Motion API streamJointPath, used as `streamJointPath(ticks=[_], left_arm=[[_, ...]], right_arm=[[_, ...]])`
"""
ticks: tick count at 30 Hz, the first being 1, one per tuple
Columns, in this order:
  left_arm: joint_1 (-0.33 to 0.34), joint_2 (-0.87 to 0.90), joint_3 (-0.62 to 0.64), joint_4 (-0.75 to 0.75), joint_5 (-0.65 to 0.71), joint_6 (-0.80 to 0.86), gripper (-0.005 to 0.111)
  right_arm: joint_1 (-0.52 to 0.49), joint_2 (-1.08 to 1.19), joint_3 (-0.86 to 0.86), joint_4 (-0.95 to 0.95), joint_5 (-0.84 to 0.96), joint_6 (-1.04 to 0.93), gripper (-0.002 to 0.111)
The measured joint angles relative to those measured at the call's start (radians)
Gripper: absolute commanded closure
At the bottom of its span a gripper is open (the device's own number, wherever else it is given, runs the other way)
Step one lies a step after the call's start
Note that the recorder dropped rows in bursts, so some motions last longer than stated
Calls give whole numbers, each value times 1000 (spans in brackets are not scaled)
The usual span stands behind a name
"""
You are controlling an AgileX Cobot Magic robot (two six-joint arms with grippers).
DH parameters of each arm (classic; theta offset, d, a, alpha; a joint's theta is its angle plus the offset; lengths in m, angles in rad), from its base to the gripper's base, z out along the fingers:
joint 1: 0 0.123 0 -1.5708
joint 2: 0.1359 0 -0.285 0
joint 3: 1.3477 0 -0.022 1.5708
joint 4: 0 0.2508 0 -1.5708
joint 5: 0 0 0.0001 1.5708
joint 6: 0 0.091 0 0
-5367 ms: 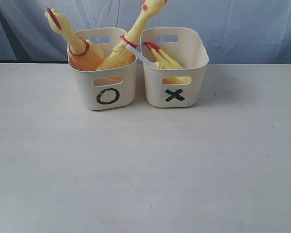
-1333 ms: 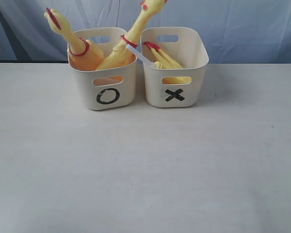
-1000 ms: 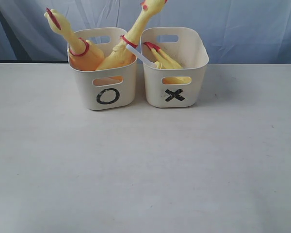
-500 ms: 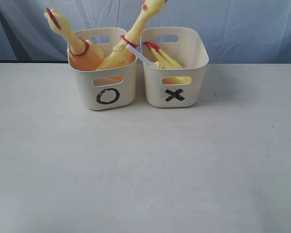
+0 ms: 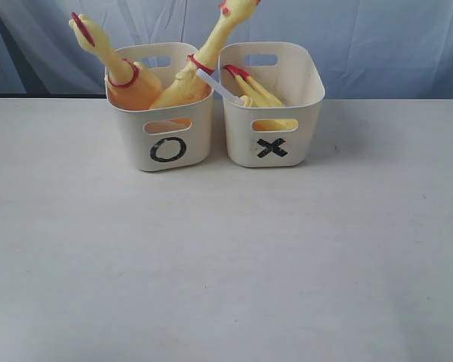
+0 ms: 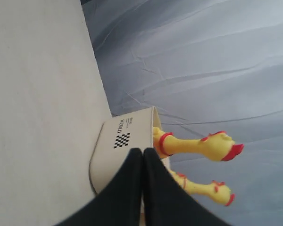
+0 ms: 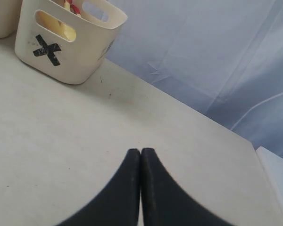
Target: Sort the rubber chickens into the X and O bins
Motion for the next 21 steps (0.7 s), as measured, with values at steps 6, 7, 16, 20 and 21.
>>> streamJointPath(ticks=[6, 7, 16, 20, 21], left_arm=[[0, 0, 0, 0, 0, 458, 106], [0, 0, 0, 0, 0, 549, 106], [0, 0, 0, 7, 6, 1143, 106], [0, 0, 0, 7, 9, 1168, 106], [0, 0, 0, -1, 9, 1171, 106]], right_arm=[[0, 0, 0, 0, 0, 0, 108], [0, 0, 0, 0, 0, 0, 108], [0, 0, 0, 0, 0, 0, 108], [0, 0, 0, 0, 0, 2, 108], [0, 0, 0, 0, 0, 32, 108]])
